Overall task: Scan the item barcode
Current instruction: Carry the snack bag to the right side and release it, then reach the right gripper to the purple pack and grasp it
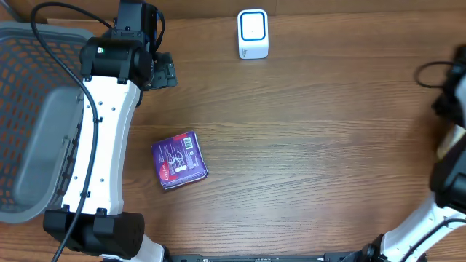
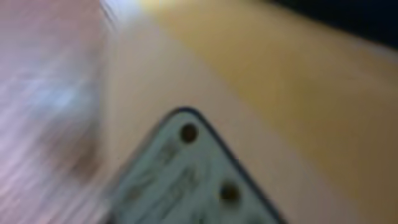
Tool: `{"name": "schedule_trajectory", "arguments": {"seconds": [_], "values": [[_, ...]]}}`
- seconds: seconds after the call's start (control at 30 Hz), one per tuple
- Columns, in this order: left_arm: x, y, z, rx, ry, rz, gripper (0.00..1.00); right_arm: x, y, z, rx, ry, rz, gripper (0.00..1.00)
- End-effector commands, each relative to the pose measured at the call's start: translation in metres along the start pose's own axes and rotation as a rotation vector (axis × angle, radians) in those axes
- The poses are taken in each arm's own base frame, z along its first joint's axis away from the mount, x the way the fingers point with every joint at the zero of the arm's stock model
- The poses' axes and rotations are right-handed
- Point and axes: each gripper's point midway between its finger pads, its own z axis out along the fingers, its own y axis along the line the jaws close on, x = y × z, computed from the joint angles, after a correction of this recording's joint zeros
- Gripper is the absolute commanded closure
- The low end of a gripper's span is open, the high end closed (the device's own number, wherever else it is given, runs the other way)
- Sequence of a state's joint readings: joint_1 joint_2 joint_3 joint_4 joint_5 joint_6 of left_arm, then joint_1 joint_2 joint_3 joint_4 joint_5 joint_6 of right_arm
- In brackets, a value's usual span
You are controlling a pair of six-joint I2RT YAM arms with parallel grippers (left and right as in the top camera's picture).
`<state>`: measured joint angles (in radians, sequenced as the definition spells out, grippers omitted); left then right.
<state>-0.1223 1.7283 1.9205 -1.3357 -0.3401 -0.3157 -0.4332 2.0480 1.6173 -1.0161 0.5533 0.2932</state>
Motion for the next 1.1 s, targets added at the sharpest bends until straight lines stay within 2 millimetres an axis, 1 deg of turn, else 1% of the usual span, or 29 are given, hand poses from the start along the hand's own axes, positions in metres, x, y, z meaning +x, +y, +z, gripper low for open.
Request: {"name": "schedule_trajectory", "arguments": {"seconds": [0.0,0.03,0.1,0.17,0.23,0.27,0.3,0.33,0.37,0.4,0.43,0.5,0.57,0.6,0.7,0.73,0.83,0.87,0.93,1.03,1.07], "values": [[-0.005,0.002,-0.003,0.003,-0.016,-0.025,0.0,0.005,0.021,-0.005,-0.398,0.128,0.062,0.0],[-0.005,0.002,-0.003,0.003,-0.015,-0.025,0.0,0.001,0.022,-0.01,-0.463,0.136,0.087,0.0],[-0.008,0.001,-0.004,0.008,-0.03,-0.03,0.0,-0.008,0.022,-0.026,-0.549,0.122,0.114,0.0],[-0.014,-0.001,-0.004,0.016,-0.053,-0.039,0.01,-0.018,0.024,-0.047,-0.599,0.076,0.109,0.0],[-0.017,-0.002,-0.004,0.02,-0.064,-0.043,0.0,-0.026,0.035,-0.082,-0.67,0.011,0.064,0.0],[-0.017,-0.002,-0.004,0.019,-0.064,-0.043,0.0,-0.025,0.046,-0.104,-0.728,-0.011,0.037,0.0],[-0.017,-0.002,-0.004,0.019,-0.064,-0.043,0.0,-0.019,0.063,-0.13,-0.813,-0.021,-0.002,0.0],[-0.018,-0.002,-0.004,0.022,-0.069,-0.046,0.0,-0.009,0.079,-0.156,-0.902,-0.014,-0.048,0.0],[-0.022,-0.003,-0.004,0.025,-0.082,-0.05,0.0,0.005,0.095,-0.178,-0.977,0.006,-0.098,0.0],[-0.024,-0.004,-0.005,0.028,-0.091,-0.053,0.0,0.021,0.109,-0.195,-1.032,0.035,-0.153,0.0],[-0.026,-0.004,-0.005,0.031,-0.099,-0.056,0.0,0.038,0.12,-0.206,-1.064,0.078,-0.195,0.0],[-0.032,-0.005,-0.006,0.034,-0.124,-0.061,0.0,0.083,0.141,-0.227,-1.129,0.199,-0.289,0.0],[-0.032,-0.005,-0.005,0.034,-0.123,-0.061,0.0,0.132,0.159,-0.241,-1.15,0.299,-0.413,0.0],[-0.031,-0.005,-0.005,0.035,-0.119,-0.06,0.0,0.154,0.166,-0.245,-1.147,0.336,-0.465,0.0],[-0.028,-0.004,-0.005,0.033,-0.106,-0.056,0.0,0.228,0.188,-0.261,-1.181,0.457,-0.631,0.0],[-0.027,-0.003,-0.005,0.029,-0.104,-0.056,0.01,0.251,0.194,-0.266,-1.216,0.499,-0.675,0.0],[-0.026,0.005,-0.003,0.005,-0.097,-0.062,0.0,0.307,0.205,-0.284,-1.383,0.668,-0.735,0.0],[-0.025,0.01,-0.002,-0.012,-0.092,-0.067,0.0,0.324,0.205,-0.289,-1.436,0.735,-0.744,0.0],[-0.024,0.019,0.0,-0.033,-0.082,-0.079,0.0,0.352,0.201,-0.287,-1.478,0.82,-0.767,0.0],[-0.025,0.031,0.003,-0.048,-0.076,-0.103,0.01,0.397,0.195,-0.262,-1.389,0.888,-0.804,0.0],[-0.025,0.034,0.004,-0.051,-0.073,-0.111,0.0,0.408,0.194,-0.253,-1.353,0.897,-0.804,0.0]]}}
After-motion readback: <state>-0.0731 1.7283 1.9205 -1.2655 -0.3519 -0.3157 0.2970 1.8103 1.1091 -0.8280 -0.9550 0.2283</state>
